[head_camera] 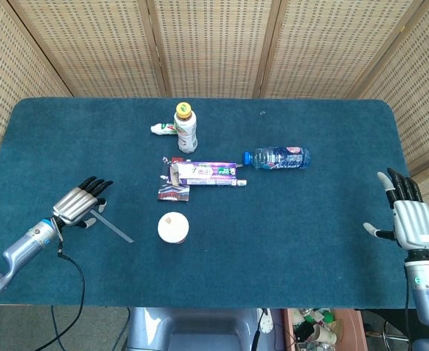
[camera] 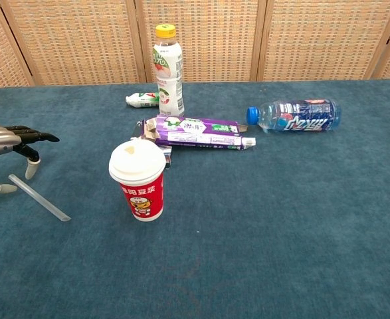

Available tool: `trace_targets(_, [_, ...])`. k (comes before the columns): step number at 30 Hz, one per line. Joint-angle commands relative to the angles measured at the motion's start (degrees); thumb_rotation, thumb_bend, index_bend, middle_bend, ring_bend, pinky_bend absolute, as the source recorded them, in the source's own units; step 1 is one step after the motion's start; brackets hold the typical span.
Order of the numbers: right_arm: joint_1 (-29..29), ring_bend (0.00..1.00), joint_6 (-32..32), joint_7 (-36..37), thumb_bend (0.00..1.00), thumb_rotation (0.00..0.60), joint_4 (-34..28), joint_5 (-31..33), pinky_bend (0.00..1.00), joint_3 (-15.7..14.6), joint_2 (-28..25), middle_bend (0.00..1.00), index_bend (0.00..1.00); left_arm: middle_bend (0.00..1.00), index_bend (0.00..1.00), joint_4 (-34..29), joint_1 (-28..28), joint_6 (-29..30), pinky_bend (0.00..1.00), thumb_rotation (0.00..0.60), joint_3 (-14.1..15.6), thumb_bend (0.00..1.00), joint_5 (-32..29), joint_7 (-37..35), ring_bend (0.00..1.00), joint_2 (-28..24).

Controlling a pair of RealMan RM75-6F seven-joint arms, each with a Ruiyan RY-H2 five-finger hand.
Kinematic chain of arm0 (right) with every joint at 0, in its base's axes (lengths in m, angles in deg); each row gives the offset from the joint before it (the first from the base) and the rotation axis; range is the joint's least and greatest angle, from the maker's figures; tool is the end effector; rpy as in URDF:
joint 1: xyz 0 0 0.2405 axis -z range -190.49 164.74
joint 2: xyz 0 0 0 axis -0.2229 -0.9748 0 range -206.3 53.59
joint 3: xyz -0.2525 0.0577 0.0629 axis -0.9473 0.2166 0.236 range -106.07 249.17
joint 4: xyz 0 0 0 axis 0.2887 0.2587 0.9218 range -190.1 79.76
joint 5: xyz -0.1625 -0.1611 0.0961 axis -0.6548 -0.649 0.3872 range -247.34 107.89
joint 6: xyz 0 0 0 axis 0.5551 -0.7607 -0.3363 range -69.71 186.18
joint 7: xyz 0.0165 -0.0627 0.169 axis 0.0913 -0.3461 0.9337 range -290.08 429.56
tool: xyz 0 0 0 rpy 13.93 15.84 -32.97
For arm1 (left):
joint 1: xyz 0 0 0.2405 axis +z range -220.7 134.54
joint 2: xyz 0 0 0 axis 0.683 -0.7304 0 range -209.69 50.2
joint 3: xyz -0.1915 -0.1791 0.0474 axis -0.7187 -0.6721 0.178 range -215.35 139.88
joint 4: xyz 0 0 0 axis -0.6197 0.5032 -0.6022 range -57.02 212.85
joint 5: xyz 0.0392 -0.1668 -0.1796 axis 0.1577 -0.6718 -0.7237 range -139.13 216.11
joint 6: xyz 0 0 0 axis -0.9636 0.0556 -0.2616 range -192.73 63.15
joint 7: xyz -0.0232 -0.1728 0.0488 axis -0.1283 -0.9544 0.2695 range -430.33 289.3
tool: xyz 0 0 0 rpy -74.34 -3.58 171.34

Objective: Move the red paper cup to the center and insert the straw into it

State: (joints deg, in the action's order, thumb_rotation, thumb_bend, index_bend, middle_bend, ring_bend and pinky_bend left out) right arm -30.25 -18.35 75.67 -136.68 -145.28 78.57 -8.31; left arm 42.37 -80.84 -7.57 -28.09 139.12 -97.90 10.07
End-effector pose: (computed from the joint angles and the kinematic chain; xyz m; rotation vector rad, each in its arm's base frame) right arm -0.3435 -0.3207 0.1335 1.3468 -0.9001 0.9508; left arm -0.3538 0.4130 -0.0038 -2.1286 -0.7178 -0.6032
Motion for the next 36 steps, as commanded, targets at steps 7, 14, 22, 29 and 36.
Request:
trace_targets(7, [0.2, 0.0, 0.5, -0.1, 0.0, 0.6, 0.0, -0.2, 0.0, 0.5, 0.1, 0.0, 0.0, 0.0, 0.5, 0.6, -0.1, -0.2, 0.0, 0.6, 0.4, 0.38, -0.4, -0.3, 0.0, 0.4])
trace_targets(14, [0.4, 0.0, 0.8, -0.1, 0.0, 0.6, 0.0, -0.4, 0.0, 0.8, 0.2, 0.0, 0.0, 0.0, 0.5, 1.1, -0.2, -0.4, 0.0, 0.6, 0.9, 0.38, -0.6, -0.5, 0.0, 1.0])
trace_targets(22, [0.6, 0.0, 1.0, 0.4, 0.0, 0.6, -0.1, -0.9, 0.0, 1.1, 0.1, 0.0, 0.0, 0.0, 0.5, 1.4, 0.2, 0.3, 0.0, 0.6, 1.3, 0.38, -0.7, -0.1, 0.0, 1.4])
trace_targets(29, [0.9, 0.0, 1.1, 0.7, 0.0, 0.6, -0.2, -1.0, 0.0, 1.4, 0.0, 0.0, 0.0, 0.0, 0.53, 1.9, 0.2, 0.5, 0.0, 0.6, 1.7, 0.38, -0.6, 0.7, 0.0, 1.8])
trace_targets(36, [1.1, 0.0, 1.1, 0.5, 0.0, 0.6, -0.4, -1.1, 0.0, 1.7, 0.0, 0.0, 0.0, 0.0, 0.58, 2.7, 0.6, 0.9, 0.0, 0.6, 1.6, 0.38, -1.1, 0.7, 0.0, 2.4])
